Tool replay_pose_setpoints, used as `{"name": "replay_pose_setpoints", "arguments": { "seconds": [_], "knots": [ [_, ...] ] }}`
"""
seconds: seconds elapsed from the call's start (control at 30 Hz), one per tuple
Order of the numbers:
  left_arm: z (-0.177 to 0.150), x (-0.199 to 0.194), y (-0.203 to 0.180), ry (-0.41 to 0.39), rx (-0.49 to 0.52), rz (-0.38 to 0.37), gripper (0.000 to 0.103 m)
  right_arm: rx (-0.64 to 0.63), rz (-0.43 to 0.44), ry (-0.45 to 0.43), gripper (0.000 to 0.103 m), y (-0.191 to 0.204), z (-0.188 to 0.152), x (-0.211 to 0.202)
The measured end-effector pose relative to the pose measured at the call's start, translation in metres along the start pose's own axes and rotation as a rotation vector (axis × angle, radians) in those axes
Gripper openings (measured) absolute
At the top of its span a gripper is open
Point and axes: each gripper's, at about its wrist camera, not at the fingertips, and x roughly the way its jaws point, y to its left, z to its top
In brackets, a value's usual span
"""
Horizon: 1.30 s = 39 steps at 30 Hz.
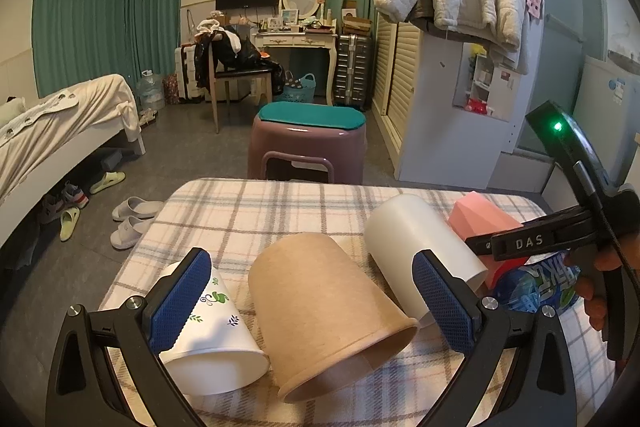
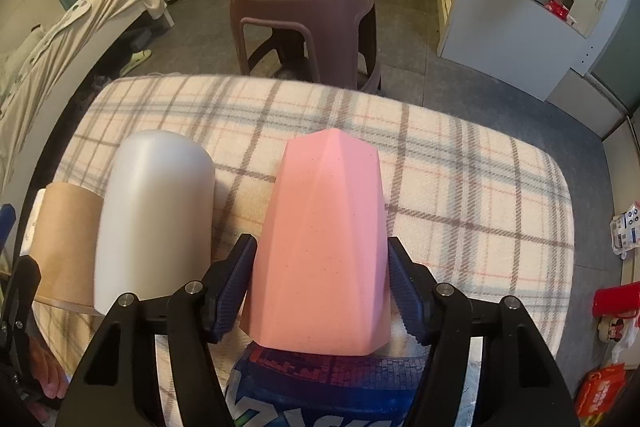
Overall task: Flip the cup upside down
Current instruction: 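Grasp the pink hexagonal cup lying on its side with the right tool and lift, then carry the pink cup with the right tool toward the left tool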
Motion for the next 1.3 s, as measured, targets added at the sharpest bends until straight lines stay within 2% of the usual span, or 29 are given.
{"name": "replay_pose_setpoints", "arguments": {
  "seconds": [0.17, 0.37, 0.6, 0.77, 0.97, 1.13, 1.3],
  "knots": [
    [0.003, -0.012, 0.000, -0.019, -0.006, 0.002, 0.103, -0.002, 0.009, -0.077, 0.064, 0.003, 0.001, -0.034],
    [0.008, -0.041, 0.005, -0.061, -0.021, -0.005, 0.103, -0.013, 0.019, -0.180, 0.064, 0.020, -0.010, -0.095],
    [0.004, -0.079, 0.019, -0.108, -0.038, -0.013, 0.103, -0.027, 0.018, -0.254, 0.064, 0.057, -0.056, -0.157],
    [-0.013, -0.098, 0.032, -0.093, -0.046, -0.014, 0.103, -0.012, 0.028, -0.223, 0.064, 0.079, -0.096, -0.157],
    [-0.038, -0.115, 0.051, -0.072, -0.033, -0.014, 0.103, 0.040, 0.021, -0.181, 0.064, 0.103, -0.135, -0.130],
    [-0.051, -0.120, 0.067, -0.051, -0.031, -0.006, 0.103, 0.078, 0.019, -0.120, 0.064, 0.116, -0.151, -0.096],
    [-0.061, -0.120, 0.076, -0.035, -0.037, -0.003, 0.103, 0.085, -0.022, -0.095, 0.064, 0.119, -0.157, -0.077]
  ]
}}
